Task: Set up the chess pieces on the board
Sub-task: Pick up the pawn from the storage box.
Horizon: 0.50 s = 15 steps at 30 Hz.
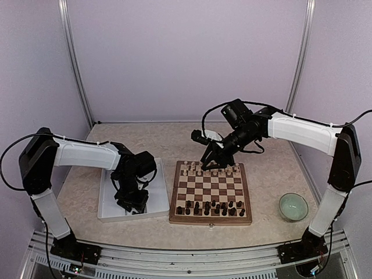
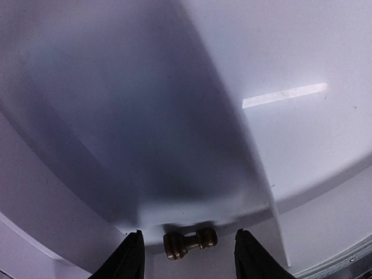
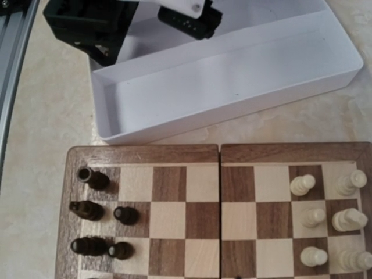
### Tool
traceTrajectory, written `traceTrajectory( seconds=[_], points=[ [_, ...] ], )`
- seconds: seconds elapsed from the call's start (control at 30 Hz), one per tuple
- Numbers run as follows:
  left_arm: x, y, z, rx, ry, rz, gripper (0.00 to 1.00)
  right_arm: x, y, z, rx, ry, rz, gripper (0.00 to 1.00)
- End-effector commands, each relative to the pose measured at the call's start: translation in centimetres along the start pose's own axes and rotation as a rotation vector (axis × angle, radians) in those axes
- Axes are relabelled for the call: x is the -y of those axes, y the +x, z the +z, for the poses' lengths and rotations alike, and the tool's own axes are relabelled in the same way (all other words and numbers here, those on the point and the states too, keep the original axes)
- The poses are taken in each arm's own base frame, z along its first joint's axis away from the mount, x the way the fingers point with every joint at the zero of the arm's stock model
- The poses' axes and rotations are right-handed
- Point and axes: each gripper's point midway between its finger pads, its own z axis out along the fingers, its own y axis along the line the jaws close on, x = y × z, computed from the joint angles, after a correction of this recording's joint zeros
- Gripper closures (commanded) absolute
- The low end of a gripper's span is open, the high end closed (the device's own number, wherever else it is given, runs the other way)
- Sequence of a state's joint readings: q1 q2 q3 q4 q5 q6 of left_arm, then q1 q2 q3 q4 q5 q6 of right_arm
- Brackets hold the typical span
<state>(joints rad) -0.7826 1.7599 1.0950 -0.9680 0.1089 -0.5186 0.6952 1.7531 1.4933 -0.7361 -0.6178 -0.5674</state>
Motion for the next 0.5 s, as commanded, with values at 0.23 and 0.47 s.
traceTrajectory(
  seconds=[0.23, 0.47],
  points=[
    [-3.2, 0.9, 1.0, -0.08, -0.153, 0.002, 0.69, 0.1, -0.1, 0.0, 0.005, -0.011, 0.006, 0.65],
    [-3.8, -2.6, -1.0, 0.04, -0.171, -0.019, 0.75, 0.2, 0.0, 0.1, -0.001, -0.01, 0.007, 0.65]
  ],
)
